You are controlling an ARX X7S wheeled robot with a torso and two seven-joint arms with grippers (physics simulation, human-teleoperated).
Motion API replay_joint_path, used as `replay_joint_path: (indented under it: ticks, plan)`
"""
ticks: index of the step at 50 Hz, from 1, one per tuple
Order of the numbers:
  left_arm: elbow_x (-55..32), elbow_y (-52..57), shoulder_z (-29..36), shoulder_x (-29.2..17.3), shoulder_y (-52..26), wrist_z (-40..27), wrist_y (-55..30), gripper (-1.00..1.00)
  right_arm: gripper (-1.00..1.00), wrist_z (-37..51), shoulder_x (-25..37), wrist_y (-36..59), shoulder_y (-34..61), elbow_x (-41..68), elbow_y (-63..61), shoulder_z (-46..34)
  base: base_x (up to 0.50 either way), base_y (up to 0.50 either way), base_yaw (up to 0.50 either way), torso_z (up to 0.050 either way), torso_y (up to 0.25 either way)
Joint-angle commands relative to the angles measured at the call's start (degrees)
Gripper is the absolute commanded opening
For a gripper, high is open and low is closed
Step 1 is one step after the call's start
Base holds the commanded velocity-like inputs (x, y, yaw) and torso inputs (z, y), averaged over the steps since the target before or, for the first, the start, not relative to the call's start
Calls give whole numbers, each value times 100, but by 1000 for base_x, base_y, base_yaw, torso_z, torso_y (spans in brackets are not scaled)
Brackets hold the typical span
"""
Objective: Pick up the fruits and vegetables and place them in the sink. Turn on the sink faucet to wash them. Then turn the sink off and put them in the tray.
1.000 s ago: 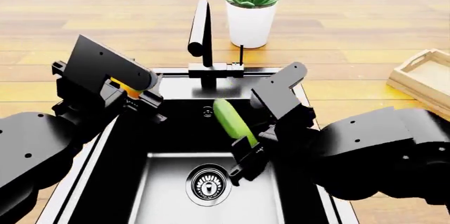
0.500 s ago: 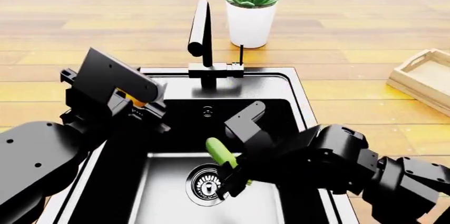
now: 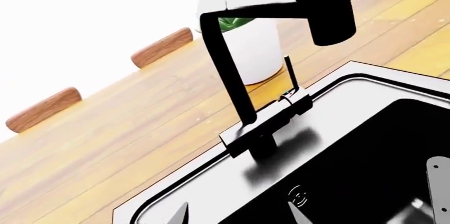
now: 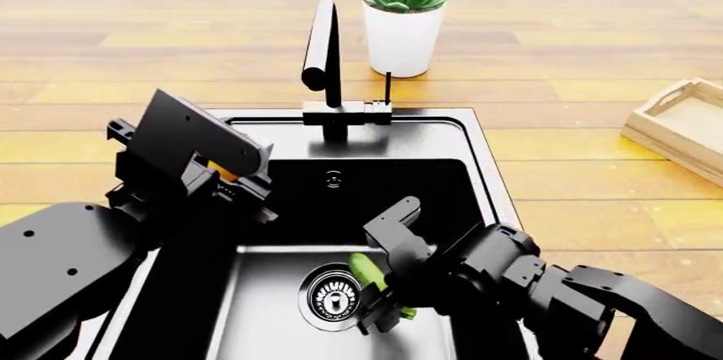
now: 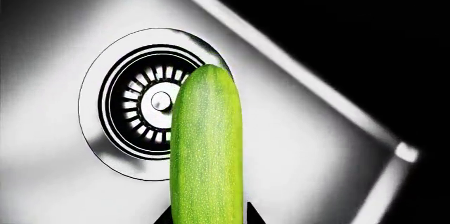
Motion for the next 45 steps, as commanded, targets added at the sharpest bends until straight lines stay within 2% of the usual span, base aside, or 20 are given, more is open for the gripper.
replay_joint_path:
  ticks: [1, 3, 7, 17, 23, 31, 37, 45]
  plan:
    - [13, -30, -14, -17, 32, -35, 84, -100, 100, -555, -502, -149, -137, -472, 949, -323, 0, 0, 0, 0, 0]
    - [7, -29, -17, -21, 36, -34, 88, -100, 100, -603, -572, -151, -155, -523, 1070, -374, 0, 0, 0, 0, 0]
    - [-26, -16, -23, -1, 17, -42, 69, -100, 100, -32, -110, 96, 200, -259, 131, -111, 0, 0, 0, 0, 3]
    - [-43, -2, 7, 7, 1, -57, 56, -100, 100, 278, 163, 240, 367, -100, -350, 38, 0, 0, 0, 0, 0]
    - [-31, 30, 98, 19, 27, -45, 70, -100, 100, 708, 549, 435, 604, 285, -1153, 357, 0, 0, 0, 0, 0]
    - [137, 84, 663, 59, 64, 104, 78, -100, 100, 1570, 1383, 851, 963, 1171, -2797, 899, 0, 0, 0, 1, 1]
    - [247, 55, 1044, 70, -46, 238, 9, -100, 100, 2260, 2282, 994, 1326, 2039, -4228, 1457, 0, 0, 0, 0, 0]
    - [635, -335, 1722, 330, -31, 410, 308, -100, 100, 2978, 3007, 980, 1669, 2925, -5041, 1922, 0, 0, 0, 0, 0]
